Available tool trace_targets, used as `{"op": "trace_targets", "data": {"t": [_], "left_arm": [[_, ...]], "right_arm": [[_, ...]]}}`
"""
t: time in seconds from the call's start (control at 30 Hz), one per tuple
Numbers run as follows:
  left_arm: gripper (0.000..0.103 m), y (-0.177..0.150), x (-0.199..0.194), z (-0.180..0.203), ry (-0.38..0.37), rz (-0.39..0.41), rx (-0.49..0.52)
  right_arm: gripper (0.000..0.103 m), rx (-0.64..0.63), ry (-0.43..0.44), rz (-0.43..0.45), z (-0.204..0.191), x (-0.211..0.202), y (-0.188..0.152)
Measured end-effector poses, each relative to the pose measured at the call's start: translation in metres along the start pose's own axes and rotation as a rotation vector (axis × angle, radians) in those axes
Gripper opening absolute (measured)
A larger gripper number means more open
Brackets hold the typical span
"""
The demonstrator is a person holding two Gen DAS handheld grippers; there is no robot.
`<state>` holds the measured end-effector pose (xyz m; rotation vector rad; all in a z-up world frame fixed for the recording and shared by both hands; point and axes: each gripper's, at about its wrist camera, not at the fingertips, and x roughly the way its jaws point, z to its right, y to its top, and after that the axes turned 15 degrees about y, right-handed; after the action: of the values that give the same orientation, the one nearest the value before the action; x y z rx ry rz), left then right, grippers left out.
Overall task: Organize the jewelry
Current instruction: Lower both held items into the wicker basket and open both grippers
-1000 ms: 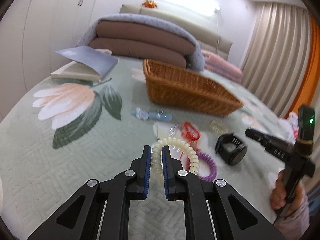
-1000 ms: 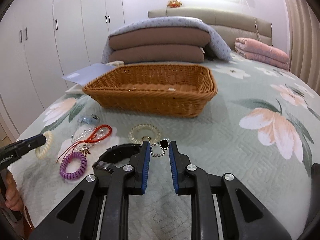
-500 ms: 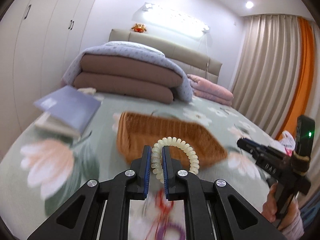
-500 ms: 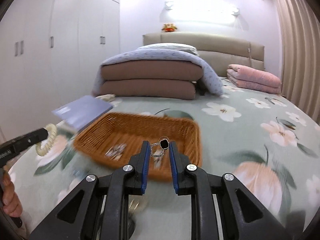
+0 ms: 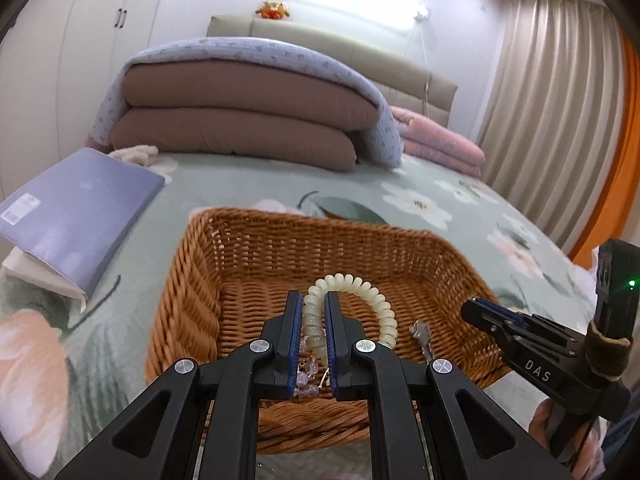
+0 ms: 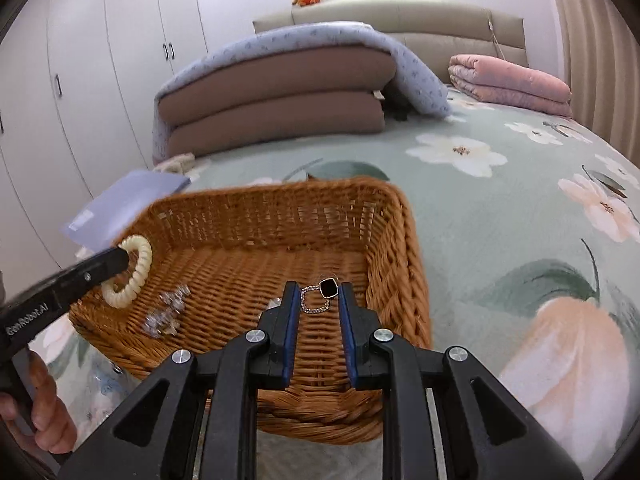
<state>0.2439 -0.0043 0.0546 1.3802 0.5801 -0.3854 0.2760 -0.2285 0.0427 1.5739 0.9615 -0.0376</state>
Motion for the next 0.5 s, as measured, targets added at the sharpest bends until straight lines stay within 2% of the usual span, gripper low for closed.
{"op": "trace_targets", "data": {"t": [0.27, 0.5], "left_arm": [[0.011, -0.007, 0.014, 0.002, -0.008, -0.041, 0.008], [0.014, -0.010, 0.018, 0.004, -0.020, -0.049, 0.016]], "right_arm": [[0.022, -0.060, -0.035, -0.010, -0.012, 0.005, -0.005], [0.025, -0.046, -0.026, -0.011, -0.010, 0.004, -0.006]]}}
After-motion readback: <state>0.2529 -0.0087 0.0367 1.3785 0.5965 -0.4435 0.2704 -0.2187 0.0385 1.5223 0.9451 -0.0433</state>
